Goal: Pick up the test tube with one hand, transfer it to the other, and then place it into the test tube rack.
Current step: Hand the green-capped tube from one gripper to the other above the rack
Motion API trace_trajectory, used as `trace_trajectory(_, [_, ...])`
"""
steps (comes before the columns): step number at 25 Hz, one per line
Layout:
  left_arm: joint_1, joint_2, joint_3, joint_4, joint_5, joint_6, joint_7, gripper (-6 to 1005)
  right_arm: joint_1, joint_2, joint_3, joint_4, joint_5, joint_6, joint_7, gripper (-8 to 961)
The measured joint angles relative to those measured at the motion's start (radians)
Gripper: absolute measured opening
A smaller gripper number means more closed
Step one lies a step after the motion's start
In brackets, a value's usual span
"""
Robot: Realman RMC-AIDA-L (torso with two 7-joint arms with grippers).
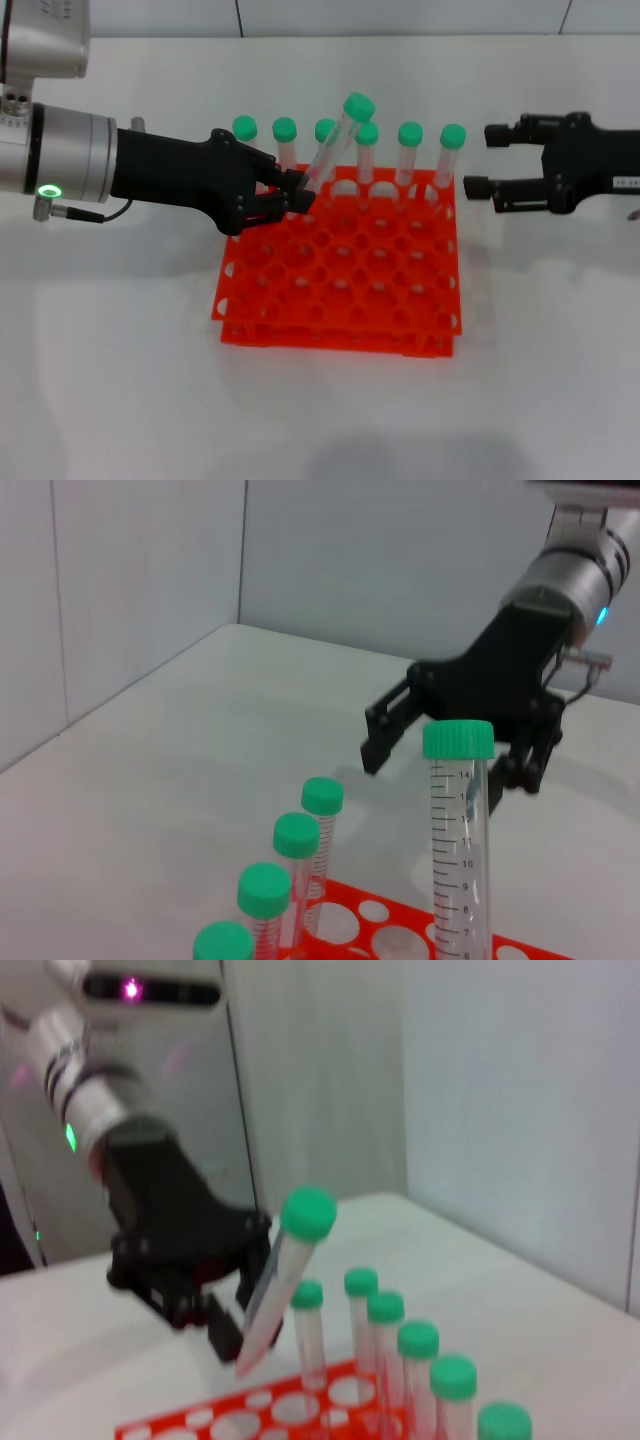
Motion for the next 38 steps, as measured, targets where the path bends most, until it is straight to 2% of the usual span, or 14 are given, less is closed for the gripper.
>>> trace_trajectory(5, [-0.004, -0.002, 0.0, 0.0, -0.002, 0.0, 0.004, 192, 0.011, -0.001, 0.022, 0.018, 0.056, -0.043, 0.068, 768])
trace_trajectory(9, [-0.008, -0.003, -0.001, 0.0, -0.005, -0.004, 0.005, 192, 0.019, 0.0, 0.023, 0.097, 0.152, -0.08, 0.072, 768])
trace_trajectory(14, [-0.012, -0.006, -0.002, 0.001, -0.007, -0.015, 0.006, 192, 0.031, 0.011, 0.001, 0.242, 0.29, -0.096, -0.034, 768])
trace_trajectory(24, [-0.016, -0.018, 0.002, 0.007, -0.008, -0.016, 0.006, 192, 0.123, 0.022, -0.013, 0.556, 0.456, -0.048, -0.314, 767])
trace_trajectory(29, [-0.021, -0.022, 0.003, 0.003, -0.007, -0.017, 0.006, 192, 0.137, 0.022, -0.015, 0.636, 0.529, -0.069, -0.385, 767])
trace_trajectory(38, [-0.028, -0.027, 0.004, 0.002, -0.001, -0.024, 0.006, 192, 0.155, 0.022, -0.022, 0.704, 0.58, -0.09, -0.423, 767])
